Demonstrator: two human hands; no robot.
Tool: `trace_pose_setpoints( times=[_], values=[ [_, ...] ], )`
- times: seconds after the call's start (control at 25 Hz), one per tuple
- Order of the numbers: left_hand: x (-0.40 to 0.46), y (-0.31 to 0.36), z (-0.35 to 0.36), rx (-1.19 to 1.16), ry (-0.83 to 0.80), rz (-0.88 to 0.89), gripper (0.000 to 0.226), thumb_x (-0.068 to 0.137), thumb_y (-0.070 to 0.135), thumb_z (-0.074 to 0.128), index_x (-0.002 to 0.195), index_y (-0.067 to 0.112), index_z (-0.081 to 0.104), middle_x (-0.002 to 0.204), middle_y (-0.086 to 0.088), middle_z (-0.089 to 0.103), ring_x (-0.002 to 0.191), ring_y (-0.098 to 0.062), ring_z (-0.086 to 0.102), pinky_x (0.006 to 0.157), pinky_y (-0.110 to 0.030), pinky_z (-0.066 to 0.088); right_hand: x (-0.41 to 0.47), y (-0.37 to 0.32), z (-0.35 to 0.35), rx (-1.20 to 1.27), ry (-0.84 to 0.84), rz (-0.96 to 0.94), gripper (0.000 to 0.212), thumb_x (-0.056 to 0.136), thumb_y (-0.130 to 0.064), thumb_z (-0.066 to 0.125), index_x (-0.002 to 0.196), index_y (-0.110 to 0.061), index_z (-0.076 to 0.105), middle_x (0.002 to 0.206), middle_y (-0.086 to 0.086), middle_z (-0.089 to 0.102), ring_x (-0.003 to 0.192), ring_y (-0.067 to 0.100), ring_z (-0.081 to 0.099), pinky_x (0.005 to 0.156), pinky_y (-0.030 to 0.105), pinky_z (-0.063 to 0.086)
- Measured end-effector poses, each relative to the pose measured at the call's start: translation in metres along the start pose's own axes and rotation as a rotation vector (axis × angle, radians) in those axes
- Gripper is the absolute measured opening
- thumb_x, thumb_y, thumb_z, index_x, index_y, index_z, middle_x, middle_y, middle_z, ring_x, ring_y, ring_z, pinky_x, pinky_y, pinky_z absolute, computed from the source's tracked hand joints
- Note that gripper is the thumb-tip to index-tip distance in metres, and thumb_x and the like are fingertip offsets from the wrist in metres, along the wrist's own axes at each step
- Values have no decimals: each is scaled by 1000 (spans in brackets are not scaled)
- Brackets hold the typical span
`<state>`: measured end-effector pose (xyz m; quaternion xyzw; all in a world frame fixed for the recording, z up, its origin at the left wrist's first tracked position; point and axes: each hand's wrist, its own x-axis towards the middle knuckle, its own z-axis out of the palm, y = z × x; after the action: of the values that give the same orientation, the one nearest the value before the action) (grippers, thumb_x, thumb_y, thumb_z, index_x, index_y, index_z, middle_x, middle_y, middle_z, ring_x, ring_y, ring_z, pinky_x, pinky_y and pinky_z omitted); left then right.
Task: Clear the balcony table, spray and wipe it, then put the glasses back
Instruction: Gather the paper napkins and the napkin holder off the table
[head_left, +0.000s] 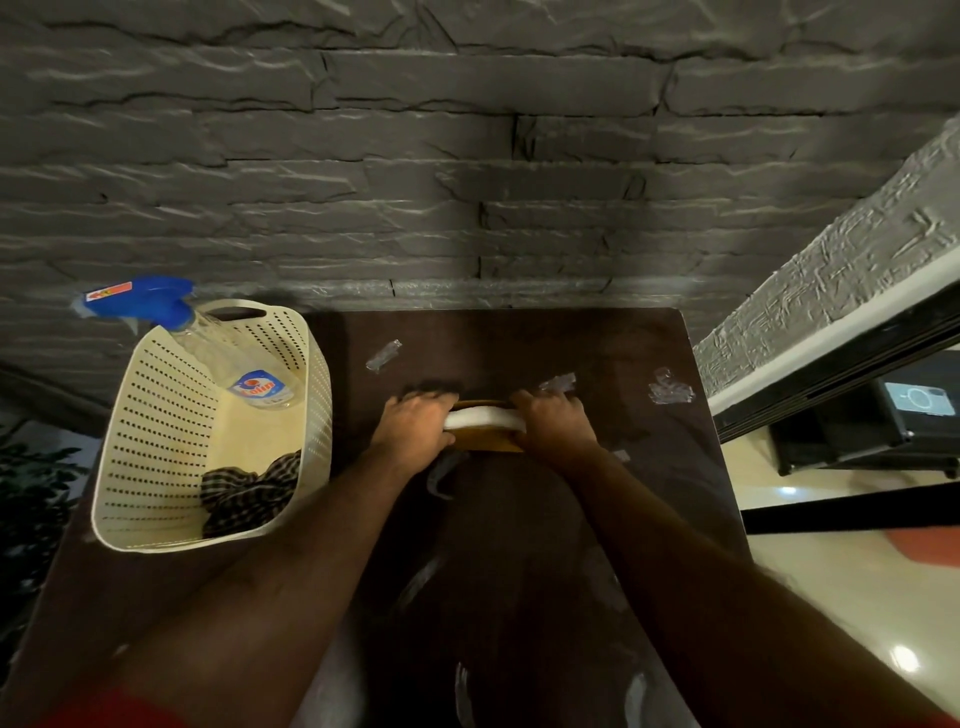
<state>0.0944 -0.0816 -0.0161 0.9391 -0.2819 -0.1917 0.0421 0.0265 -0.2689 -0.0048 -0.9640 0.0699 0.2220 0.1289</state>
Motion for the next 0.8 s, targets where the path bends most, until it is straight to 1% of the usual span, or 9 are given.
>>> trace_pose_setpoints(
  times=[0.12,0.24,0.4,0.48,0.64,0.8],
  values=[
    [-5,-2,2,-32,31,-2,55,84,38,65,135,31,45,129,3,58,117,-20,52,95,-38,37,-6,-2,1,43,43,10,45,92,-28,57,134,-21,47,131,10,58,123,32,52,102,48,38],
    [-17,-5,6,-89,79,7,54,83,40,66,133,33,48,128,6,59,117,-18,53,95,-37,36,-15,-2,2,84,38,17,47,91,-28,60,136,-22,47,132,8,57,123,30,51,103,49,38],
    [-36,-10,11,-312,119,-2,55,81,36,70,132,32,51,130,6,57,117,-13,53,98,-31,41,-31,-4,3,139,55,16,53,89,-28,64,138,-26,46,137,5,54,126,26,49,106,49,38],
    [-48,-11,10,-364,150,12,56,79,35,71,132,31,52,129,7,58,115,-12,54,97,-30,43,-40,-7,3,156,71,2,54,88,-29,65,139,-26,46,138,3,53,127,25,49,106,47,39],
    [-81,-14,-1,-416,214,-25,57,74,33,75,128,29,56,124,6,60,111,-14,57,94,-34,47,-57,-21,-4,148,124,-83,55,85,-32,67,136,-29,48,134,1,56,122,23,53,101,47,45],
    [-132,-16,-8,-419,303,-147,56,75,30,74,128,26,57,125,5,60,111,-17,57,96,-35,46,-76,-50,-17,114,173,-242,51,81,-31,68,130,-29,56,125,3,62,114,26,59,95,46,49]
  ],
)
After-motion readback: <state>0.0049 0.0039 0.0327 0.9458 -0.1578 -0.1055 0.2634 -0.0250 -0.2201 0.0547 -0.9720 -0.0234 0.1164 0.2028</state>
